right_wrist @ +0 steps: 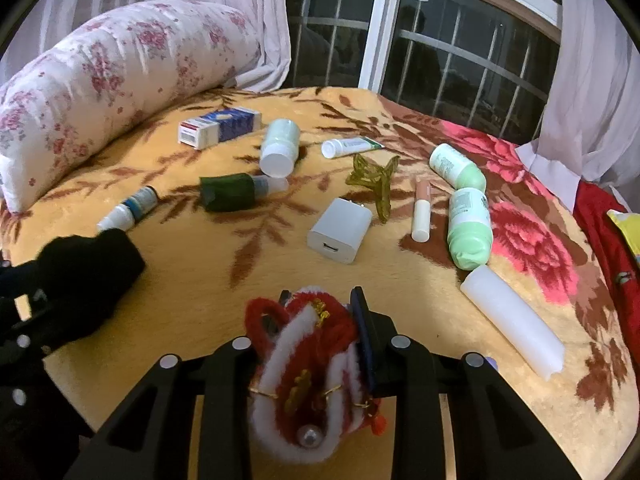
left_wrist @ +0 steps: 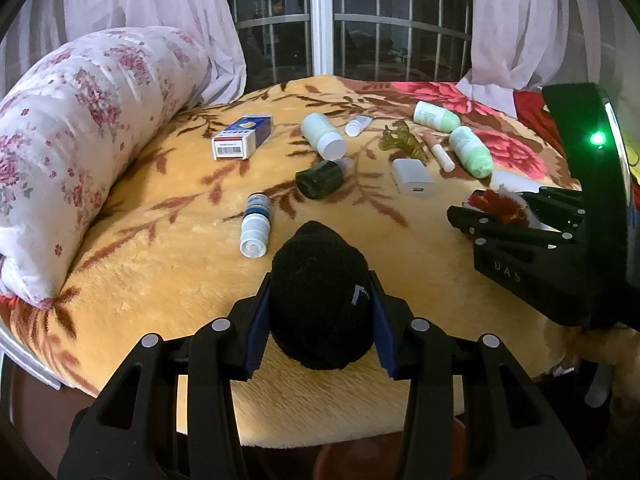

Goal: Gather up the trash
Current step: 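Grasp the red-white pipe-cleaner ornament with the right tool while the left tool holds the hat, then lower both tools into the orange bin and open both to drop items, then raise the left tool and grasp the white eye-drop bottle, then grasp the purple square with the right tool while the left holds the bottle, then lower both tools over the orange bin and open both to release, then raise the right tool and grasp the white foam tube, then grasp the dark green spray bottle with the left tool while the right holds the tube, then lower both tools into the orange bin and open both to drop items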

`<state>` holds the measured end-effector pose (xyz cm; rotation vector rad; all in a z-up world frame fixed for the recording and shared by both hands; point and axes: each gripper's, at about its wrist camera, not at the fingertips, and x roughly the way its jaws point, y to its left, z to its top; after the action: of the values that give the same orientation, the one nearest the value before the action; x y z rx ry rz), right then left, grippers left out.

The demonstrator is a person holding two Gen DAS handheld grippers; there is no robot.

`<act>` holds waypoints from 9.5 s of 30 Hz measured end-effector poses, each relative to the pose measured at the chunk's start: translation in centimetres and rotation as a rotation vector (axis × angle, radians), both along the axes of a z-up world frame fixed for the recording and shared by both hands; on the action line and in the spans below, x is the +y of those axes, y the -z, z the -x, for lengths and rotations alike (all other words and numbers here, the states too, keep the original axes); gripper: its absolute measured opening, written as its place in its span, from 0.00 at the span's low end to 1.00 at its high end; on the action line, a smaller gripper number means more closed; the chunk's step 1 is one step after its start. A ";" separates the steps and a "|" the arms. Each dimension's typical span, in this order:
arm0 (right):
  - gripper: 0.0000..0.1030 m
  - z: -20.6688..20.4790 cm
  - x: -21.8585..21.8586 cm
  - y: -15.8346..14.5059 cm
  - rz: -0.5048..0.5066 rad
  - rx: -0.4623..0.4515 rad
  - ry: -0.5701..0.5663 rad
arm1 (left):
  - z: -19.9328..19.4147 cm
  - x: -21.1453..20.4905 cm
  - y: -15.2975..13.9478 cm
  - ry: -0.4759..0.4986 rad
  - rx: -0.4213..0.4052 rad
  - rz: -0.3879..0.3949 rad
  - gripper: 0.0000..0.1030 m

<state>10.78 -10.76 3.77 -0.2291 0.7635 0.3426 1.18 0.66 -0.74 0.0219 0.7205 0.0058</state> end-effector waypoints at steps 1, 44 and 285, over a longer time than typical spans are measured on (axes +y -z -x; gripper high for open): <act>0.29 0.2 0.0 -0.2 -0.004 -0.003 -0.003 | 0.2 -0.2 -0.1 0.005 -0.003 0.001 0.42; 0.64 18.8 0.3 11.3 0.033 0.503 -0.262 | 10.0 -1.9 11.9 0.415 0.657 0.058 0.45; 0.65 16.8 -3.2 9.0 -0.123 0.516 -0.218 | 7.4 -2.7 10.4 0.475 0.622 -0.092 0.64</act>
<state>-5.99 -14.00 -5.24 -0.1065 1.2248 0.6679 -6.19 -2.02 -11.14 0.2925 1.3221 -0.4385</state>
